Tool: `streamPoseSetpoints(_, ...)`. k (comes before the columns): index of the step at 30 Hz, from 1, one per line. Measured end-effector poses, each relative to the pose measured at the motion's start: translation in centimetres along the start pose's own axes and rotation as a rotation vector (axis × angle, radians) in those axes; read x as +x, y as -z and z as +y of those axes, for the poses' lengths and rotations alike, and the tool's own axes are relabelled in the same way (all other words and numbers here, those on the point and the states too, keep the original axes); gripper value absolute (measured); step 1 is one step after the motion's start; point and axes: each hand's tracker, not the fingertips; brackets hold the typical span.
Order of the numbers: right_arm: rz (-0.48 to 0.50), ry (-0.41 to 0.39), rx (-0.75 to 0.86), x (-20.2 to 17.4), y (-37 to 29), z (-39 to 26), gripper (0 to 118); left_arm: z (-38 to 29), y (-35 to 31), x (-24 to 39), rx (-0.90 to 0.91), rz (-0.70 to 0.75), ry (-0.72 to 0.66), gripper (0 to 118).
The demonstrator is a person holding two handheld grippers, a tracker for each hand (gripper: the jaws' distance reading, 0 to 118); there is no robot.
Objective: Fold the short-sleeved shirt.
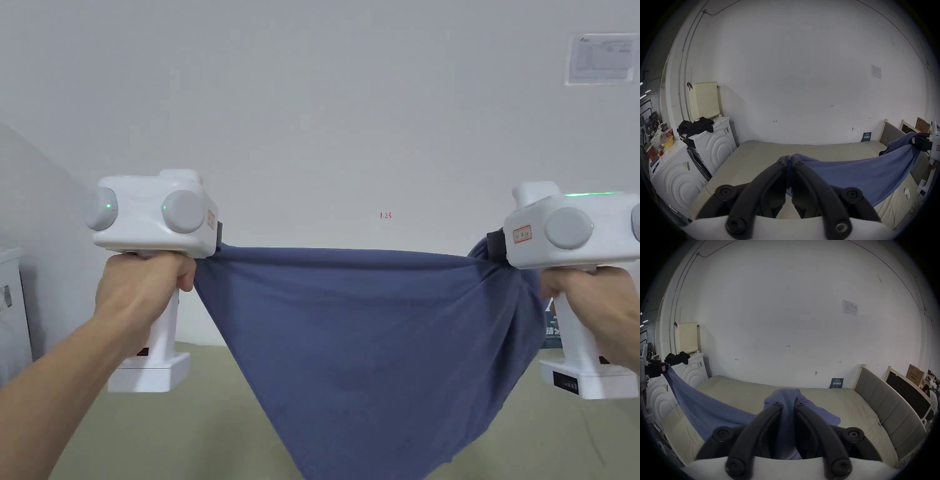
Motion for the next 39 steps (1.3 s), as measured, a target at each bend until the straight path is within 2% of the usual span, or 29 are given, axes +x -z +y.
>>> streamPoseSetpoints(6, -0.005, -0.025, -0.011, -1.4, 6.3, -0.2, 10, -0.4, 6.3, 0.1, -0.018, 0.028, -0.011, 3)
streamPoseSetpoints(9, -0.002, -0.006, -0.019, -1.9, 9.0, -0.7, 10, -1.0, 9.3, 0.3, -0.027, 0.043, -0.014, 3)
streamPoseSetpoints(16, -0.006, -0.023, -0.023, -3.0, 14.6, -3.8, 10, -4.2, 15.3, 0.8, -0.067, 0.068, -0.017, 3)
streamPoseSetpoints(19, -0.009, 0.002, -0.047, -3.1, 16.7, -6.8, 10, -7.4, 17.2, 1.4, -0.112, 0.067, -0.004, 3)
streamPoseSetpoints(24, -0.014, -0.035, -0.213, -2.1, 19.6, -15.5, 10, -15.2, 18.9, 2.4, -0.249, 0.025, 0.016, 3)
streamPoseSetpoints(30, -0.007, -0.102, -0.398, -1.1, 15.0, -28.0, 10, -26.3, 16.0, 2.9, -0.408, -0.06, 0.011, 3)
streamPoseSetpoints(33, 0.009, -0.044, -0.444, 0.0, 10.6, -32.8, 10, -31.1, 12.9, 2.5, -0.454, -0.064, 0.016, 3)
streamPoseSetpoints(39, 0.02, -0.043, -0.487, 0.7, 1.8, -38.2, 10, -37.3, 6.6, 1.2, -0.532, -0.076, -0.011, 3)
